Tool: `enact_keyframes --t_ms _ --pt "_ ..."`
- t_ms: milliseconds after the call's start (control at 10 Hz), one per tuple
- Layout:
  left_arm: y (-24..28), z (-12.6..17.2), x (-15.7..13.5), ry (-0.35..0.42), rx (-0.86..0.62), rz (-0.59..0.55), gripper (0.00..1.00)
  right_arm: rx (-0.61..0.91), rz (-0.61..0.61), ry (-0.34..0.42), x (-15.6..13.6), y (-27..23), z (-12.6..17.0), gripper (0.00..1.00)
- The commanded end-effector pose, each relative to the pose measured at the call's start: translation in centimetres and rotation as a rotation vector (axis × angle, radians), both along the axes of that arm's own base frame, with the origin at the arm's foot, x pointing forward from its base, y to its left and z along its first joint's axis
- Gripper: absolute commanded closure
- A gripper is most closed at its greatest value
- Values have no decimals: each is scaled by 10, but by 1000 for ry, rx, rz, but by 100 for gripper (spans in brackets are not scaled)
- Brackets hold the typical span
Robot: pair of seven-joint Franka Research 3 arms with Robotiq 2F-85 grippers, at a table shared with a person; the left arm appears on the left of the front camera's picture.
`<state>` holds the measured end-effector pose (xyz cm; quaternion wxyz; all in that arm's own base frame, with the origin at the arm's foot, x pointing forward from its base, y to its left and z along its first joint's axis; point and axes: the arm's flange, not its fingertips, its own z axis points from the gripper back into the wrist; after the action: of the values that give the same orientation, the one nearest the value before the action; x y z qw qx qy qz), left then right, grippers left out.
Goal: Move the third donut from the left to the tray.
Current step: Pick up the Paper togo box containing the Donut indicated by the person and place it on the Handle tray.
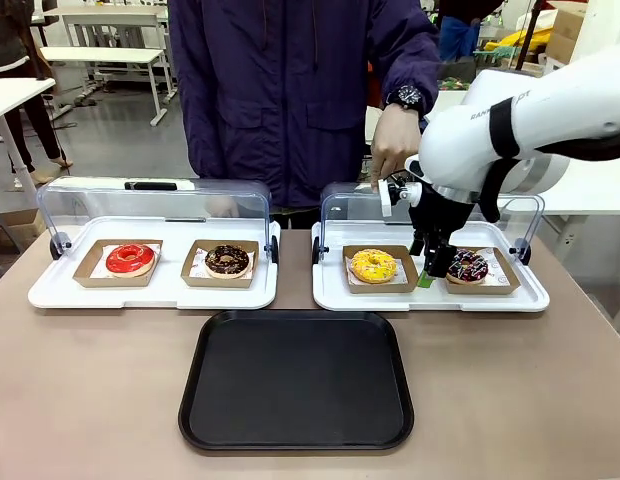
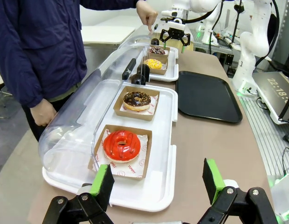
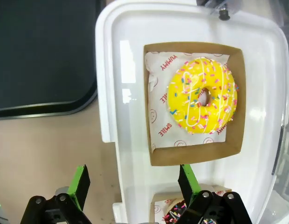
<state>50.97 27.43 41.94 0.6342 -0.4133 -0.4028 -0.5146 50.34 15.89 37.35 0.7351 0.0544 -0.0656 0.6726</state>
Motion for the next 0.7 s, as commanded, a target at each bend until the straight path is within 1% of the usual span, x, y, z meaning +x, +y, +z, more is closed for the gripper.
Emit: enact_keyframes --t_ms 0,200,600 --pt "-2 3 -2 1 8 -5 0 -32 22 -52 3 4 -14 0" --pt "-2 3 -2 1 8 -5 0 -51 26 -90 3 6 -29 0" --pt "-2 3 -2 1 8 -5 0 -72 43 -155 -3 10 -43 0"
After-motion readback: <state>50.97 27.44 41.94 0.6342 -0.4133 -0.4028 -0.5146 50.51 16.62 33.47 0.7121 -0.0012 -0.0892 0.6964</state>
